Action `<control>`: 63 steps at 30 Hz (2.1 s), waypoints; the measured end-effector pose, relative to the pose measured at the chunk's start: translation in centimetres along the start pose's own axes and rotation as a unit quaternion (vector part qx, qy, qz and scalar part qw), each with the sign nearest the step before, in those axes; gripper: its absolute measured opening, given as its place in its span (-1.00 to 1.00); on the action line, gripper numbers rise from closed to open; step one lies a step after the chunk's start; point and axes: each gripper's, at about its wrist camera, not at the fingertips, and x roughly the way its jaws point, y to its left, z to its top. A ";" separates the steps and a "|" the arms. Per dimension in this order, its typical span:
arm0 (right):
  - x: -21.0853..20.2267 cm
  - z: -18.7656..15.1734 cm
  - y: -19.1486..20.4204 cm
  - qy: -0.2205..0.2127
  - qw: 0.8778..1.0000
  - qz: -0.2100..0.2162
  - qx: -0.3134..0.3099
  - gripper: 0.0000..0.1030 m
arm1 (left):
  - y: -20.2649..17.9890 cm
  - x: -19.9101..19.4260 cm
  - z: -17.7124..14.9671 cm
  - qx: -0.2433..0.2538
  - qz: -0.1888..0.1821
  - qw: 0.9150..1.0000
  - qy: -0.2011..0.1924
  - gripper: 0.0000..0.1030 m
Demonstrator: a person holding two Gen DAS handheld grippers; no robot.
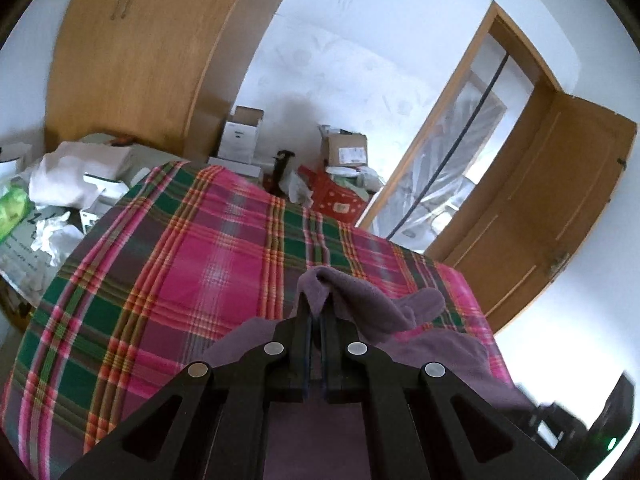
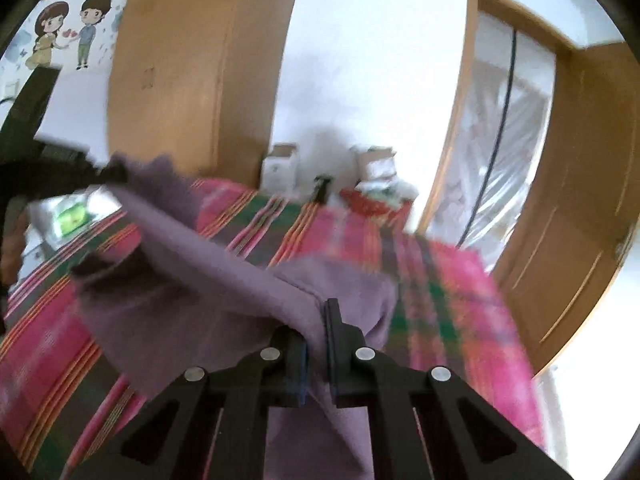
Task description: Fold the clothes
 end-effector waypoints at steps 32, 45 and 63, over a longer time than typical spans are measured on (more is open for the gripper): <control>15.2 5.2 -4.1 0.184 0.979 -0.046 0.073 -0.73 | 1.8 3.2 -0.6 0.027 0.017 0.997 0.065 -0.36; 10.8 3.9 -5.5 0.178 0.979 -0.035 0.091 -0.72 | 6.5 -1.1 -4.1 0.034 0.093 0.991 0.091 -0.34; 2.6 -1.0 3.4 0.070 0.995 0.069 -0.011 -0.59 | 9.1 -2.3 -7.1 0.010 0.071 0.993 0.092 -0.31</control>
